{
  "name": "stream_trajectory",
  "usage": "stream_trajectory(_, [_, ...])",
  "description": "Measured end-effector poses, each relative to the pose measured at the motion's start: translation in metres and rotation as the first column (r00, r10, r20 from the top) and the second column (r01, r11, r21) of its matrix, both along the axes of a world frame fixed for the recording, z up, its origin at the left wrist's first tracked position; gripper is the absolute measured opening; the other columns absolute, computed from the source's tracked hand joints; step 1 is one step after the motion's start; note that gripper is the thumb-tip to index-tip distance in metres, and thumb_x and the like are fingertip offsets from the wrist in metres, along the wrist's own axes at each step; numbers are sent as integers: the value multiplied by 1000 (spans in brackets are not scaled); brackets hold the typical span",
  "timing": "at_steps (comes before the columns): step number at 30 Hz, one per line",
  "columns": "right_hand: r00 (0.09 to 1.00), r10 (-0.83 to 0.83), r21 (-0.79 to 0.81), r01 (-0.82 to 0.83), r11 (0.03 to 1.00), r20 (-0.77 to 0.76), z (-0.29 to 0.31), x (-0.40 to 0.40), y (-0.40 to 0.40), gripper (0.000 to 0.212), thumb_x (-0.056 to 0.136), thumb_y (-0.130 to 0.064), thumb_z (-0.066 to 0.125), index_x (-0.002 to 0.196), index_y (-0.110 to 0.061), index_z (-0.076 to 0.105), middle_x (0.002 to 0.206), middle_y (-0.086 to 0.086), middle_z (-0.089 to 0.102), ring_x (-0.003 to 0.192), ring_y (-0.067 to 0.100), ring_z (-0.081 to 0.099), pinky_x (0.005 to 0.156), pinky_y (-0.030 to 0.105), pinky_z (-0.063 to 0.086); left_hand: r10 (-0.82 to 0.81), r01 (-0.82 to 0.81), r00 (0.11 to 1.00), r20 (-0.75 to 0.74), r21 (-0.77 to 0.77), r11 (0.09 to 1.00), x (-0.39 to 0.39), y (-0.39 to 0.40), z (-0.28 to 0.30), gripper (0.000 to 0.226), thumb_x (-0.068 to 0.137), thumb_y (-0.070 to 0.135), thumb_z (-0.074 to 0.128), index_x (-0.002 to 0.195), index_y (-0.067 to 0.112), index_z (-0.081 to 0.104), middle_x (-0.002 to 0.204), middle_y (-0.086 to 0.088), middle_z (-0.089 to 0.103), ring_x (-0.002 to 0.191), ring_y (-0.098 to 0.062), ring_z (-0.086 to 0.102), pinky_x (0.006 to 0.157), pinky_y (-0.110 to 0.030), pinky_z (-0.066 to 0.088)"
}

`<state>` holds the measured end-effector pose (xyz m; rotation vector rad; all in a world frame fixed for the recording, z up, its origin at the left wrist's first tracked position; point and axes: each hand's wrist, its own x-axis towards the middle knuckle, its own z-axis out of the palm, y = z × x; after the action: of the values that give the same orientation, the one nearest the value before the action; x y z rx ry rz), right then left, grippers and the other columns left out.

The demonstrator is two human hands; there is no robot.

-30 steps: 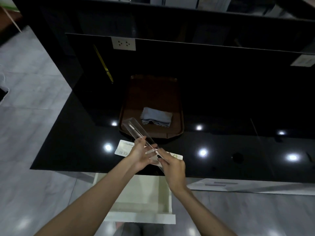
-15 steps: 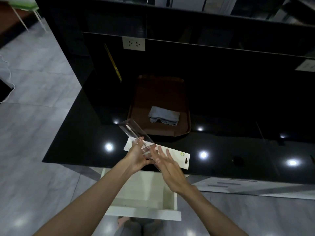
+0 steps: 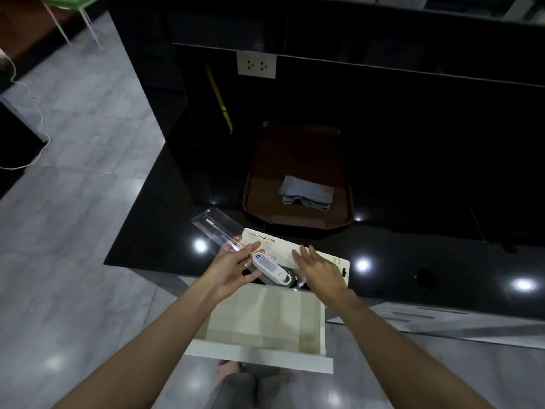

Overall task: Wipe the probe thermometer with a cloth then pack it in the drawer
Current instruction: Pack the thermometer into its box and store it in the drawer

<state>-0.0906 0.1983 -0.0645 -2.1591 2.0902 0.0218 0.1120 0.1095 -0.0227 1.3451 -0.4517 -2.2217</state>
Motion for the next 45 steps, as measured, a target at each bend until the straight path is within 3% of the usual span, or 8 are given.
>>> stream_trajectory(2, [994, 2, -123, -15, 992, -112, 0, 3, -2, 39, 65, -14, 77, 103, -10, 72, 96, 8, 73, 87, 22, 73, 44, 27, 52, 12, -12, 1000, 16, -12, 1000, 7, -1, 0, 32, 94, -1, 55, 115, 22, 53, 118, -8, 69, 99, -22, 68, 73, -46, 56])
stream_trajectory(5, [980, -175, -248, 193, 949, 93, 19, 4, -6, 23, 69, -7, 70, 90, -16, 69, 70, 1, 66, 55, 22, 66, 36, 28, 44, 46, -44, 998, 46, -34, 998, 15, -4, -1, 34, 96, 0, 52, 124, 19, 49, 121, -11, 67, 102, -25, 66, 81, -44, 53])
stream_trajectory(10, [582, -455, -21, 631, 775, 674, 45, -9, 7, 11, 84, -20, 57, 86, -29, 63, 80, -8, 67, 72, 9, 61, 61, 33, 47, 189, -187, 981, 49, -47, 981, 25, -19, 1, 13, 100, 11, 47, 105, 23, 48, 110, -9, 68, 90, -23, 65, 76, -45, 52])
stream_trajectory(14, [423, -520, 227, 571, 789, 742, 52, -16, 22, 10, 79, -38, 69, 75, -30, 73, 69, -6, 70, 68, 10, 65, 60, 29, 46, 258, -257, 966, 18, -51, 965, 19, -35, 5, 12, 103, 15, 41, 112, 23, 41, 101, -6, 65, 95, -30, 62, 77, -56, 46])
stream_trajectory(23, [495, -623, 279, 601, 749, 606, 58, -29, 36, 15, 78, -45, 71, 67, -34, 74, 66, -19, 70, 64, 2, 66, 58, 25, 47, 145, -145, 989, 22, -24, 989, 16, -46, 9, 20, 101, 15, 46, 119, 26, 45, 106, -6, 68, 109, -35, 60, 68, -55, 49])
stream_trajectory(35, [579, -615, 150, 652, 743, 535, 50, -19, 16, 24, 74, -59, 66, 69, -36, 70, 60, -18, 66, 63, 1, 62, 58, 26, 46, 210, -210, 978, -12, -6, 978, -12, -31, 9, 8, 100, 12, 48, 97, 20, 47, 101, -10, 64, 88, -29, 63, 62, -55, 54])
stream_trajectory(39, [567, -608, 139, 657, 741, 556, 46, -5, 3, 28, 74, -61, 65, 71, -33, 66, 59, -15, 64, 65, 5, 62, 61, 29, 49, 111, -111, 994, -8, -59, 992, -29, -17, 7, 48, 86, -12, 60, 118, 17, 39, 101, -15, 62, 84, -28, 65, 69, -50, 55])
stream_trajectory(45, [754, -443, 183, 408, 894, 485, 55, -16, 11, 66, 64, -75, 64, 119, -40, 53, 100, -19, 63, 94, 8, 58, 81, 33, 48, 159, -159, 987, -4, -113, 981, -29, -20, 0, 55, 81, -27, 51, 113, 15, 40, 104, -20, 59, 87, -28, 62, 62, -45, 60])
